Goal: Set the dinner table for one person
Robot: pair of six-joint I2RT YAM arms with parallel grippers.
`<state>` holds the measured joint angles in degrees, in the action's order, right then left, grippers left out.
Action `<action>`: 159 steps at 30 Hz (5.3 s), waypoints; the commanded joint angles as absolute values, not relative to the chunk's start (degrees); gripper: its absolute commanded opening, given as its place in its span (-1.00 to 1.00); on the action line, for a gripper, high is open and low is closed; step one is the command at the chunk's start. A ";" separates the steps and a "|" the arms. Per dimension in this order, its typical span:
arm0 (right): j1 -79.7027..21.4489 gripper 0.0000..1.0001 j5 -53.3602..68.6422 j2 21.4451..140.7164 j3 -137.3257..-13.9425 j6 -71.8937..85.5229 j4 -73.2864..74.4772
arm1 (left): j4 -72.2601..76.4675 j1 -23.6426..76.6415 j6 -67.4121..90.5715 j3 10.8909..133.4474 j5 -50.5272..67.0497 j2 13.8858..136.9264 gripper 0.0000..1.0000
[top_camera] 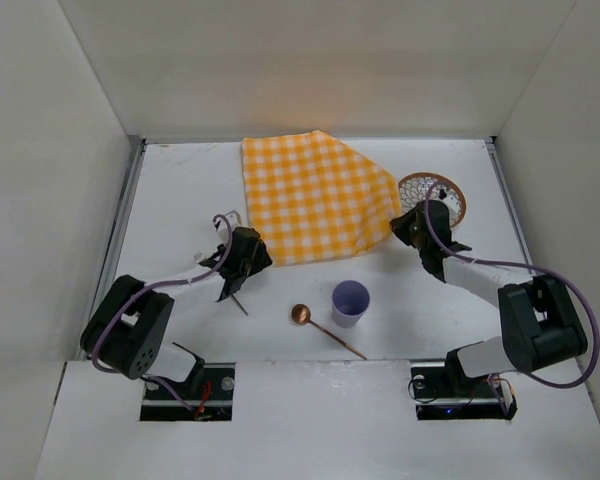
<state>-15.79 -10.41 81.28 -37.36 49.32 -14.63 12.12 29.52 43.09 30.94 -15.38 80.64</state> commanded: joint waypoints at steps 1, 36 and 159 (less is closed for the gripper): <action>-16.04 -0.74 -9.93 78.31 -36.30 49.40 -17.58 | 11.95 28.96 44.21 30.67 -15.29 84.20 -0.02; -20.80 -0.85 -13.64 66.06 -69.67 37.27 -3.16 | 18.72 19.22 39.46 60.36 -20.93 61.23 -0.90; 3.56 0.20 -17.93 81.82 -39.81 52.82 -12.04 | 37.52 34.32 32.52 21.10 -28.39 62.14 -0.52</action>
<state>2.37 -18.04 80.03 -36.77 51.40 -8.49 30.46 35.27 34.04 22.87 -29.17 62.94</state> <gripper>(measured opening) 0.600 0.232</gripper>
